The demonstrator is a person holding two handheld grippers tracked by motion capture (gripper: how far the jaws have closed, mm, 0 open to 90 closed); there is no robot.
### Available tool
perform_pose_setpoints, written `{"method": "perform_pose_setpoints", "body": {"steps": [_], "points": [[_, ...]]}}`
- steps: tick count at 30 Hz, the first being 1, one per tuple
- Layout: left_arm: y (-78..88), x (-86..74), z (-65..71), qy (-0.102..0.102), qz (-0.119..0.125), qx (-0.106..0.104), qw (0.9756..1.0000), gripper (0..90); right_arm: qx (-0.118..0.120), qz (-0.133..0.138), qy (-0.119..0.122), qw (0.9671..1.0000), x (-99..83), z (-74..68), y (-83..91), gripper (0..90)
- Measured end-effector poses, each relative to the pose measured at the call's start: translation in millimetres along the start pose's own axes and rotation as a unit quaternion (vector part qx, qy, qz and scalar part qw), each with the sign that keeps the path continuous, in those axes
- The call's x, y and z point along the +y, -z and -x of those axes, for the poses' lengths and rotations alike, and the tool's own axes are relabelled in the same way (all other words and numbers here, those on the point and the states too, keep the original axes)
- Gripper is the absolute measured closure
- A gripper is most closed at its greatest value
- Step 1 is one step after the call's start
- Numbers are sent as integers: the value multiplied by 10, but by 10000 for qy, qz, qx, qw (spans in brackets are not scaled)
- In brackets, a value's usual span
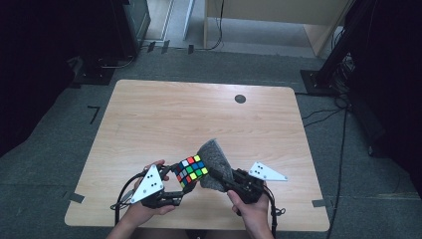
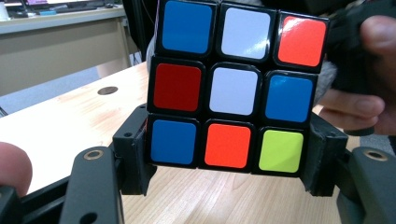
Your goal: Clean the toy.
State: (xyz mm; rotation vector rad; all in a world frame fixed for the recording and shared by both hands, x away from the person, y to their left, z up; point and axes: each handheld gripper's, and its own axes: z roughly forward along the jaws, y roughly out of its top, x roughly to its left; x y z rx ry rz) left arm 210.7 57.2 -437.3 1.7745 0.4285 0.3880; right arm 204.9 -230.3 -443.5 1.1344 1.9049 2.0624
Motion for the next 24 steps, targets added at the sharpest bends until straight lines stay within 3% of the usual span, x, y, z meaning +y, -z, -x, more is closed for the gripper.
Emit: {"method": "perform_pose_setpoints", "body": {"steps": [4, 6, 8, 11, 14, 17, 19, 22, 24], "points": [[20, 5, -33, 257, 167, -137, 9994, 336, 190, -228, 27, 9996, -109, -27, -95, 723], [36, 13, -50, 305, 197, -78, 9993, 336, 311, -565, -1, 9979, -214, -2, -181, 722], [52, 23, -65, 343, 219, -23, 9992, 336, 432, -730, 33, 9964, -260, 13, -218, 721], [80, 39, -94, 504, 353, -78, 9981, 337, 441, -631, 188, 9969, -240, 11, -209, 721], [93, 42, -112, 505, 360, -62, 9981, 337, 509, -434, 297, 9973, -216, -3, -168, 720], [85, 25, -118, 493, 300, -58, 9983, 337, 473, 25, 247, 9986, -157, 0, -98, 720], [81, 28, -116, 499, 299, -77, 9983, 337, 515, 122, 270, 9982, -146, -2, -84, 720], [95, 36, -129, 593, 377, -161, 9974, 337, 707, -76, 534, 9960, -194, -23, -128, 718], [115, 43, -151, 681, 425, -159, 9967, 337, 755, -408, 721, 9937, -236, -27, -178, 715]]}}
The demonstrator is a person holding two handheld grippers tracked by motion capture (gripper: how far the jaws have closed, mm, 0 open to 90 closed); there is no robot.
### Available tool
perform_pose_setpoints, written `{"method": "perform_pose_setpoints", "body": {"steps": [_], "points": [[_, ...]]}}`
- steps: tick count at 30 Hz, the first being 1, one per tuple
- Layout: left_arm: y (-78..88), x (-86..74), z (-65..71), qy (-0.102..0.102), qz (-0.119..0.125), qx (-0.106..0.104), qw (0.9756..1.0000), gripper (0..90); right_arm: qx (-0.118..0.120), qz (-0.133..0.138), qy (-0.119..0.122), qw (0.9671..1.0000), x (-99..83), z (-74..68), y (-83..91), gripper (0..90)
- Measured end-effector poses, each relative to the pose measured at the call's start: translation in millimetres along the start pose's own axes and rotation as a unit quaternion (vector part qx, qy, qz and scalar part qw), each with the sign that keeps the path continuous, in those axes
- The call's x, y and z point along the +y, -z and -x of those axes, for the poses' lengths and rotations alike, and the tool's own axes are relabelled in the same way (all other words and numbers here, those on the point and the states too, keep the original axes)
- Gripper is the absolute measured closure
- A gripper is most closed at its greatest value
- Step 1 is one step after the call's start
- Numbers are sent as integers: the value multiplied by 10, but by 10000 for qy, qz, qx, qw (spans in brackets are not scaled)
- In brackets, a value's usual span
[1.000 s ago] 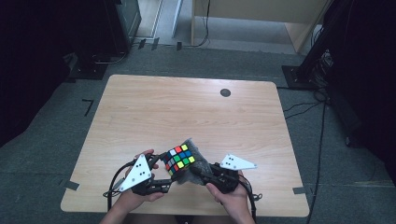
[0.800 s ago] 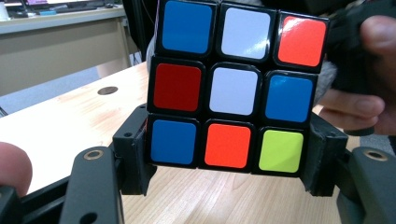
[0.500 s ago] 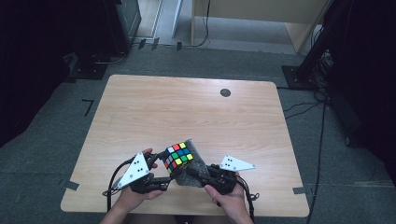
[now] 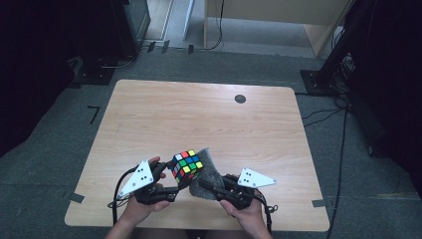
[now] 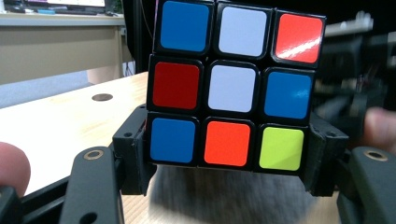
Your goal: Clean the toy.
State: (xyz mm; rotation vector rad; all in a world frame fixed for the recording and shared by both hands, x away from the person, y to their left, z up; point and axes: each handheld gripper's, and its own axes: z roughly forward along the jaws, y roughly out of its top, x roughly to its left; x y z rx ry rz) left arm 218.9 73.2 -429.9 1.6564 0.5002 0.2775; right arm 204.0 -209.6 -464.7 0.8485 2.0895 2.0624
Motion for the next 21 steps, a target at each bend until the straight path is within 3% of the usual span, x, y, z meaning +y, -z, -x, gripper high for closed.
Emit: {"method": "perform_pose_setpoints", "body": {"steps": [3, 5, 7, 11, 13, 15, 18, 19, 21], "points": [[21, 23, -22, 184, 119, -1, 9998, 337, -139, -545, 320, 9979, -74, -25, -92, 711], [14, 33, -19, 381, 220, -36, 9990, 337, -213, -653, 285, 9972, -119, -50, -152, 710], [-19, 26, 1, 499, 242, -86, 9984, 337, -145, -692, 254, 9972, -151, -104, -226, 710], [-105, -17, 69, 462, 81, -14, 9989, 337, 213, -561, 335, 9976, -148, -239, -336, 713], [-120, -38, 64, 515, 67, -7, 9987, 337, 241, -513, 353, 9978, -141, -252, -348, 715], [-114, -43, 47, 539, 50, 15, 9985, 337, 101, -485, 325, 9982, -146, -225, -329, 719], [-93, -38, 28, 554, 82, 46, 9984, 338, -283, -202, -136, 9993, -173, -70, -240, 724], [-85, -33, 23, 562, 108, 46, 9984, 338, -514, -68, -378, 9979, -181, 19, -185, 725], [-71, -23, 13, 554, 130, 80, 9983, 338, -899, 153, -643, 9938, -197, 145, -83, 724]]}}
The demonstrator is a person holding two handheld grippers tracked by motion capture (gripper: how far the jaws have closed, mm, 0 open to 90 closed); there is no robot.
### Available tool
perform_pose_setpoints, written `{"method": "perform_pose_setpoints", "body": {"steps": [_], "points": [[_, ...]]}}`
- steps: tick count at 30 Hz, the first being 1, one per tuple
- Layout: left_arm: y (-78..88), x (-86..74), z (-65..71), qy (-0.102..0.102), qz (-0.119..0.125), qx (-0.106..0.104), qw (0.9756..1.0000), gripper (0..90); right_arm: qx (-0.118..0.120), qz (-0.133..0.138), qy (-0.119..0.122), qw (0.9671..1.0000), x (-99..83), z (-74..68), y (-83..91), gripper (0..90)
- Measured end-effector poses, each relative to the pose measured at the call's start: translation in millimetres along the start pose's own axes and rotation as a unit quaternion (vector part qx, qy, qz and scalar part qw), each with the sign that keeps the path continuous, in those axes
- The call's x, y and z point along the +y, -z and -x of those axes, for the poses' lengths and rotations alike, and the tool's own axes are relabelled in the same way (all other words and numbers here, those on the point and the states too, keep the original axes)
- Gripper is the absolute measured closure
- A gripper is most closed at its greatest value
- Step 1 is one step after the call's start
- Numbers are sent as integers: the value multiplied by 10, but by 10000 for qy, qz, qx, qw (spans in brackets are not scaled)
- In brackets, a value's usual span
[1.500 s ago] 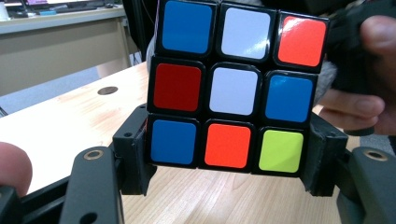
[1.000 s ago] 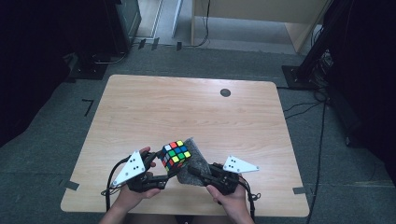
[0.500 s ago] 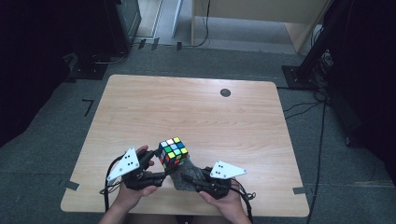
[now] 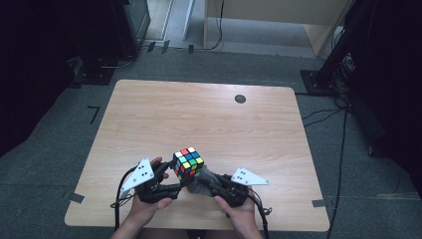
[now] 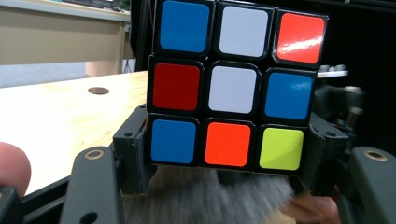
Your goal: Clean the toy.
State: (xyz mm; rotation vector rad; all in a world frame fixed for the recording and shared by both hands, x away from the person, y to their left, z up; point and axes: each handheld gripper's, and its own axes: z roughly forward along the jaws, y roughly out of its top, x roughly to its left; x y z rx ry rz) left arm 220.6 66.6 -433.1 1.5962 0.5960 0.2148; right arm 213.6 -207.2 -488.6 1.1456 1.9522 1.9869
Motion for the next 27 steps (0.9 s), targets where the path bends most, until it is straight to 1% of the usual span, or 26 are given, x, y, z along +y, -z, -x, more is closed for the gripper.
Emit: {"method": "perform_pose_setpoints", "body": {"steps": [1, 2, 3, 4, 5, 6, 7, 8, 9, 10, 11, 13, 14, 15, 16, 17, 18, 19, 20, 21, 23, 24, 25, 27], "points": [[5, 2, -5, 13, -3, -5, 10000, 338, -143, 55, -50, 9999, 4, 50, 34, 724], [8, 4, -13, 47, 8, -15, 10000, 338, -251, 30, -26, 9997, 7, 70, 51, 724], [7, 5, -15, 64, 15, -16, 10000, 338, -380, -94, 119, 9992, 6, 68, 55, 723], [1, 2, -14, 77, -7, -21, 10000, 338, -384, -166, 206, 9989, 1, 48, 45, 723], [-7, -1, -12, 77, -31, -34, 10000, 338, -263, -253, 349, 9987, -14, -14, 7, 722], [-23, -12, -3, 60, -67, -38, 10000, 338, -133, -312, 443, 9984, -25, -68, -26, 721], [-36, -21, 7, 37, -109, -40, 9999, 338, 108, -462, 671, 9966, -45, -177, -92, 719], [-46, -28, 14, 21, -135, -34, 9999, 338, 294, -550, 879, 9942, -59, -269, -139, 718], [-55, -34, 21, -10, -180, -29, 9998, 338, 415, -579, 1012, 9923, -66, -329, -164, 718], [-61, -37, 26, -20, -198, -9, 9998, 338, 527, -549, 1141, 9905, -65, -384, -181, 717], [-58, -35, 24, -13, -202, -7, 9998, 338, 533, -482, 1176, 9905, -51, -409, -176, 717], [-48, -27, 13, 27, -179, -12, 9998, 338, 342, -340, 1035, 9935, -7, -353, -125, 717], [-43, -25, 8, 38, -177, -22, 9998, 339, 186, -225, 844, 9960, 15, -265, -78, 717], [-40, -23, 4, 57, -171, -19, 9998, 339, -11, -167, 723, 9972, 25, -190, -38, 717], [-39, -21, -4, 52, -194, -15, 9998, 339, -193, -139, 669, 9975, 29, -133, -9, 714], [-39, -20, -12, 47, -239, -9, 9997, 339, -425, -95, 629, 9971, 35, -61, 28, 706], [-39, -18, -28, 67, -301, -33, 9995, 339, -634, -106, 663, 9957, 47, -6, 60, 690], [-42, -17, -45, 115, -343, -63, 9993, 339, -809, -155, 799, 9934, 64, 36, 85, 664], [-43, -17, -63, 160, -383, -63, 9991, 338, -918, -192, 931, 9912, 83, 71, 107, 629], [-45, -16, -85, 194, -419, -44, 9989, 338, -934, -228, 975, 9906, 105, 105, 126, 590], [-39, -15, -132, 271, -489, -3, 9984, 338, -869, -240, 966, 9912, 152, 159, 156, 482], [-29, -15, -161, 302, -514, 35, 9982, 338, -880, -246, 981, 9910, 177, 170, 170, 436], [-20, -13, -185, 338, -533, 52, 9980, 338, -939, -232, 1122, 9890, 206, 176, 190, 396], [-3, -9, -225, 374, -549, 87, 9978, 338, -1102, -150, 1450, 9832, 248, 157, 228, 333]]}}
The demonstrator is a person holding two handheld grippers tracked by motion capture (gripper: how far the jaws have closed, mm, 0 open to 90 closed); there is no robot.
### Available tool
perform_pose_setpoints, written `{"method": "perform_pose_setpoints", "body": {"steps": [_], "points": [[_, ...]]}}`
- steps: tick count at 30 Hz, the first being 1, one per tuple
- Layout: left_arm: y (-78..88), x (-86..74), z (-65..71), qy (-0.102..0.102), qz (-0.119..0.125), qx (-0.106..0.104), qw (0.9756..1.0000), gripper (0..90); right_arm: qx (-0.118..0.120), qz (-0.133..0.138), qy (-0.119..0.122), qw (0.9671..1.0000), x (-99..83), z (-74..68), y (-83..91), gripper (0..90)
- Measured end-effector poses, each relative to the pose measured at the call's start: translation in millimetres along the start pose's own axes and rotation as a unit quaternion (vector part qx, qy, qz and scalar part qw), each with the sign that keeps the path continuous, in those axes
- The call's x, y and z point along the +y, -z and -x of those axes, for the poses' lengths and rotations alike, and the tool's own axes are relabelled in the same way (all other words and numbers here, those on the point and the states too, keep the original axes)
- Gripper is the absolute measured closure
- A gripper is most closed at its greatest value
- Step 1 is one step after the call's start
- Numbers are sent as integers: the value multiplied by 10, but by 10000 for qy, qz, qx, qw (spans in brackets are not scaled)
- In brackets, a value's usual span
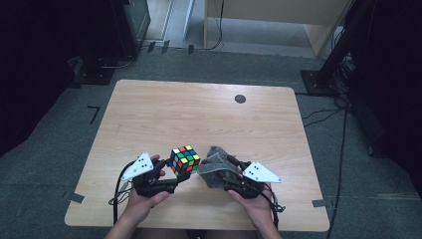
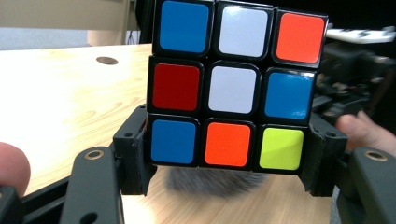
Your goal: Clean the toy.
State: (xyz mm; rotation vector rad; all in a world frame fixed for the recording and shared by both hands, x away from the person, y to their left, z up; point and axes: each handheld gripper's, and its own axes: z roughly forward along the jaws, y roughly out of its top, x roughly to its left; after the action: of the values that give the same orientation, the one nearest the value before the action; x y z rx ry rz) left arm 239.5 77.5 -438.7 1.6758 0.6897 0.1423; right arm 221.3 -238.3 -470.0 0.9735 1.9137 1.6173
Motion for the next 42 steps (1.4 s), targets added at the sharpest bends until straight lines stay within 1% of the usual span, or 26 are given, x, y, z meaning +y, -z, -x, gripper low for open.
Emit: {"method": "perform_pose_setpoints", "body": {"steps": [3, 4, 5, 7, 8, 9, 12, 13, 15, 19, 21, 22, 26, 27, 29, 31, 32, 33, 34, 35, 36, 37, 38, 40, 41, 42], "points": [[29, 9, -59, 87, -31, 34, 10000, 338, -111, 178, 307, 9993, 66, -7, 57, 288], [35, 13, -80, 132, -48, -12, 9999, 338, -69, 271, 409, 9988, 83, -18, 68, 282], [36, 17, -88, 158, -81, -50, 9998, 338, -1, 356, 582, 9977, 98, -55, 70, 275], [25, 26, -88, 183, -142, -130, 9996, 337, 119, 395, 922, 9949, 99, -148, 51, 262], [17, 33, -80, 199, -190, -186, 9994, 337, 170, 395, 1133, 9926, 91, -212, 28, 252], [10, 39, -75, 210, -224, -262, 9992, 338, 253, 398, 1381, 9893, 76, -292, -7, 245], [0, 61, -63, 280, -257, -423, 9984, 337, 384, 456, 1815, 9816, 25, -450, -78, 241], [-2, 70, -58, 323, -278, -455, 9981, 337, 391, 495, 1925, 9793, 12, -481, -96, 241], [-5, 91, -55, 316, -362, -511, 9975, 338, 351, 624, 2146, 9741, -9, -524, -115, 240], [-20, 138, -40, 400, -559, -656, 9955, 337, 199, 845, 2407, 9667, -18, -539, -127, 238], [-38, 159, -26, 430, -677, -776, 9938, 337, 139, 893, 2584, 9618, -29, -547, -136, 238], [-49, 167, -13, 425, -752, -807, 9930, 337, 131, 900, 2638, 9603, -33, -553, -140, 235], [-109, 165, 11, 493, -1084, -953, 9883, 337, 83, 941, 3013, 9488, -47, -599, -163, 211], [-124, 159, 13, 521, -1147, -1020, 9868, 337, 50, 942, 3094, 9463, -49, -609, -165, 210], [-153, 147, 14, 611, -1254, -1174, 9832, 337, 17, 954, 3282, 9398, -55, -634, -177, 221], [-181, 135, 12, 682, -1343, -1307, 9799, 337, -65, 965, 3461, 9332, -70, -649, -184, 276], [-190, 128, 6, 723, -1363, -1300, 9794, 336, -41, 964, 3507, 9315, -77, -654, -183, 296], [-198, 124, -3, 788, -1373, -1278, 9791, 336, -72, 954, 3619, 9273, -81, -660, -181, 310], [-206, 114, -23, 877, -1384, -1275, 9782, 336, -116, 908, 3700, 9245, -84, -666, -179, 330], [-208, 107, -33, 906, -1377, -1286, 9779, 332, -100, 837, 3769, 9224, -81, -670, -183, 334], [-206, 100, -42, 932, -1347, -1308, 9778, 319, -91, 809, 3766, 9228, -81, -671, -185, 340], [-203, 101, -47, 946, -1323, -1310, 9780, 299, -100, 760, 3717, 9252, -83, -670, -188, 341], [-192, 108, -43, 923, -1269, -1242, 9798, 252, -74, 715, 3612, 9297, -85, -663, -193, 341], [-158, 128, -46, 902, -1122, -1132, 9831, 192, -142, 612, 3515, 9341, -88, -627, -200, 342], [-136, 134, -59, 880, -1041, -1097, 9846, 180, -168, 568, 3396, 9387, -88, -592, -199, 342], [-120, 137, -71, 862, -999, -1061, 9856, 169, -182, 553, 3214, 9451, -90, -551, -194, 342]]}}
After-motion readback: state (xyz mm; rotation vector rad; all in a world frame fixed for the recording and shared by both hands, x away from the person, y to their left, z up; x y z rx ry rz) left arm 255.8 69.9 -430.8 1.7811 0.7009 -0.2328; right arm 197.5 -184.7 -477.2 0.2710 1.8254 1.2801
